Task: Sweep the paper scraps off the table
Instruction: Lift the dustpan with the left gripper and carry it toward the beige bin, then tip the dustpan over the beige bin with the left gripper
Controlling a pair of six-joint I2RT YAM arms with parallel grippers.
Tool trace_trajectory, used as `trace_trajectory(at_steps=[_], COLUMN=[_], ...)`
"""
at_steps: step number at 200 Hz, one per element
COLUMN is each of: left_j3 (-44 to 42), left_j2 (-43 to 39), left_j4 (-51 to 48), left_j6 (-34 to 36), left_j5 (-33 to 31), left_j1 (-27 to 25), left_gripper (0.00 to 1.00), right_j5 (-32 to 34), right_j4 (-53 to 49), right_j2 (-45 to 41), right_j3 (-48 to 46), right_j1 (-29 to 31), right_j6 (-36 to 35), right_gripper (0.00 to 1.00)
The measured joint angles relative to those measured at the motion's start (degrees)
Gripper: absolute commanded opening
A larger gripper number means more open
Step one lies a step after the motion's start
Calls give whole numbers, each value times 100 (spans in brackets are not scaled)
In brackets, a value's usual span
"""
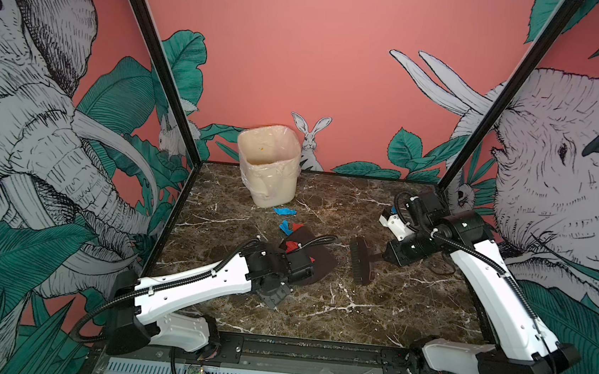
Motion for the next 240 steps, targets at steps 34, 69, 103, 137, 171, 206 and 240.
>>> trace_trajectory(at_steps=[34,69,103,137,171,206,240], left_j3=[52,319,669,1012,1108,1449,2015], left_j2=[-437,-704,-798,-804,-837,-601,-164], left_j4=[-343,-619,-863,-968,-861,-721,-540], left_j6=[7,122,387,761,1150,1615,1989], left_j5=[-118,-210,-310,-348,-216,52,457], left_j1=[595,1274,1971,2826,3676,4535,5375], left_gripper=[0,0,0,0,0,0,0], right_j5=[-337,-522,-664,-772,-883,-918,-990], right_j4=[219,382,485,535,564,566,579], right_j2=[-127,-173,-210,-225,-238,-269,-328], right_j3=[-173,-232,-249,-348,-415,-420,-529], right_j1=[-173,-267,-343,-402,-433,-470,-496], right_j6=[-39,-138,-223,-256,-275,-343,-387], right_gripper=[0,0,0,0,0,0,0])
